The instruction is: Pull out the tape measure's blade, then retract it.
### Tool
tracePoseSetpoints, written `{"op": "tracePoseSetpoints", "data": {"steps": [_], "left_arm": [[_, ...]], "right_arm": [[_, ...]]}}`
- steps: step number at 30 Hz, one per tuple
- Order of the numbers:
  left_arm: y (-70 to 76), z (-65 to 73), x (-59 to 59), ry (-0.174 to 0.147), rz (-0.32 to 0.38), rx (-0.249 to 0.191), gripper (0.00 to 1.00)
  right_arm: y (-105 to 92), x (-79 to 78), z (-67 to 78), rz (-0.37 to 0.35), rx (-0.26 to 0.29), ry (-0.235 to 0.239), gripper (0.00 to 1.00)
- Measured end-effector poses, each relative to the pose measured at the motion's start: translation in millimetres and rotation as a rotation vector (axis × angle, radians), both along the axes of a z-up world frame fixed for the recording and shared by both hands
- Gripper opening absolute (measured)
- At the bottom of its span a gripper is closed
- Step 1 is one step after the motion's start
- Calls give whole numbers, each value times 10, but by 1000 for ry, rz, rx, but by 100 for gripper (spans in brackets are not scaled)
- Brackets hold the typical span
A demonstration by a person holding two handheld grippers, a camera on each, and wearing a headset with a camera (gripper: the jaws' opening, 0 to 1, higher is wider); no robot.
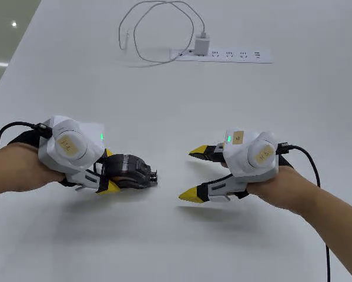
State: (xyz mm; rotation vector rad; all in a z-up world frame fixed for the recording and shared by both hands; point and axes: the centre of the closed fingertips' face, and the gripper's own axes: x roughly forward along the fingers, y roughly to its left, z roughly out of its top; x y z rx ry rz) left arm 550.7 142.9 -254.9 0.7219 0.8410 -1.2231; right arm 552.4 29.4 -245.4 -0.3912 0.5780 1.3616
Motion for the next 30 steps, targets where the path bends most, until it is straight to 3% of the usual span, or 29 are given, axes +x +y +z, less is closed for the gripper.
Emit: {"op": "tracePoseSetpoints", "data": {"steps": [30], "left_arm": [[3, 0, -9, 15, -5, 1, 29]], "right_arm": [[463, 2, -86, 82, 37, -34, 33]]}}
